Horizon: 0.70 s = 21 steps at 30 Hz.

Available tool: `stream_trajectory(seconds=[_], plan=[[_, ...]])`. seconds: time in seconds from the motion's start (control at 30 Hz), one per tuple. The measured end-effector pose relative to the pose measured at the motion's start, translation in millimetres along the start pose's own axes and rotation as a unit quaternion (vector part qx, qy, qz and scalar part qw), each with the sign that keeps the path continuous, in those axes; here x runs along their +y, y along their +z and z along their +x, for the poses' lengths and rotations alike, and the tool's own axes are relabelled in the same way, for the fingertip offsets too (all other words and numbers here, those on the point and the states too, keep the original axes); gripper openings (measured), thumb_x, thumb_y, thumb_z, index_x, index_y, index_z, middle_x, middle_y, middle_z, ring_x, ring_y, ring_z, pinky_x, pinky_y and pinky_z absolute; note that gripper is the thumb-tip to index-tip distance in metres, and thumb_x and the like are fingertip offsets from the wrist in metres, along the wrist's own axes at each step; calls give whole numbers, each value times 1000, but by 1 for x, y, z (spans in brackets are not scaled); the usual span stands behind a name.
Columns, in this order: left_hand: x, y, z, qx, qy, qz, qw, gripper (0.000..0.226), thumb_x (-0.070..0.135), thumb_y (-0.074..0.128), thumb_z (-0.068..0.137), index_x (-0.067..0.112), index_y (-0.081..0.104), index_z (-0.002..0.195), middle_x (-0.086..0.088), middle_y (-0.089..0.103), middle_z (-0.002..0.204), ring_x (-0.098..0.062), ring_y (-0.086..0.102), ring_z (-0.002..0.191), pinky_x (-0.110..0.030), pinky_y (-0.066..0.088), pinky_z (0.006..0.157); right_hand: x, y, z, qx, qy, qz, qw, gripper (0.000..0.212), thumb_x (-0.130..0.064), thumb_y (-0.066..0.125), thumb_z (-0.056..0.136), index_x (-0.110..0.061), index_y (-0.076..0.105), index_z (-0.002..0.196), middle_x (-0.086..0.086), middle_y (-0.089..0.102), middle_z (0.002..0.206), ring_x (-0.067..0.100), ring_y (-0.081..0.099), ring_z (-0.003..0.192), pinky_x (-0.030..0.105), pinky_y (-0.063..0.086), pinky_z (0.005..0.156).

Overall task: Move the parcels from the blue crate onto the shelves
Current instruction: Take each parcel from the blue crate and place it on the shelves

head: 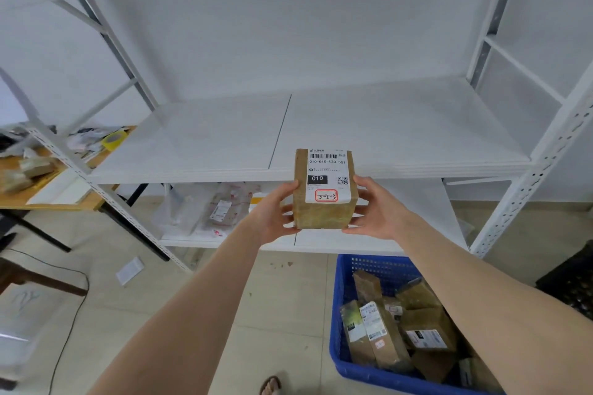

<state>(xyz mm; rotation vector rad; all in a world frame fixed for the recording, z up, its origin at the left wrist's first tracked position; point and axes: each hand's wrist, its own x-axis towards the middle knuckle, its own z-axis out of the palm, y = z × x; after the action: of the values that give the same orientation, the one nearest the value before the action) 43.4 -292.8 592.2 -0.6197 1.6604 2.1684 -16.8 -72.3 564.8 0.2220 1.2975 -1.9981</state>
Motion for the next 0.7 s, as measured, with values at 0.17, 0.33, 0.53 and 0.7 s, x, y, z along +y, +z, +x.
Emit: stream_trajectory(seconds=[0.17,0.33,0.53,0.7], plan=[[20,-37,21,-18,0,9,1000,61,48,73,67,21,60,120,-9,60,112,-28,60,101,-42,51,87,-1,28,28,9,-7,12,1000,57,-45,72,72,-16,59,120,17,60,120,41,62,106,57,39,104],[52,-86,54,-54,-13,28,998,52,48,71,71,23,62,115,-8,60,112,-26,60,100,-39,52,82,-1,68,69,43,-22,22,999,66,-47,73,69,-16,56,125,18,60,123,42,63,106,57,39,103],[90,-147,88,-86,-34,42,995,41,48,66,75,22,64,107,-7,59,103,-26,61,90,-40,49,88,2,121,113,73,-35,51,995,65,-45,72,70,-15,54,125,19,59,123,43,62,107,57,40,102],[112,-170,103,-103,-48,101,988,35,53,56,85,25,64,107,-6,60,108,-24,61,96,-47,42,104,5,144,127,90,-59,62,992,58,-43,75,68,-16,57,116,18,60,120,41,63,105,56,39,104]])
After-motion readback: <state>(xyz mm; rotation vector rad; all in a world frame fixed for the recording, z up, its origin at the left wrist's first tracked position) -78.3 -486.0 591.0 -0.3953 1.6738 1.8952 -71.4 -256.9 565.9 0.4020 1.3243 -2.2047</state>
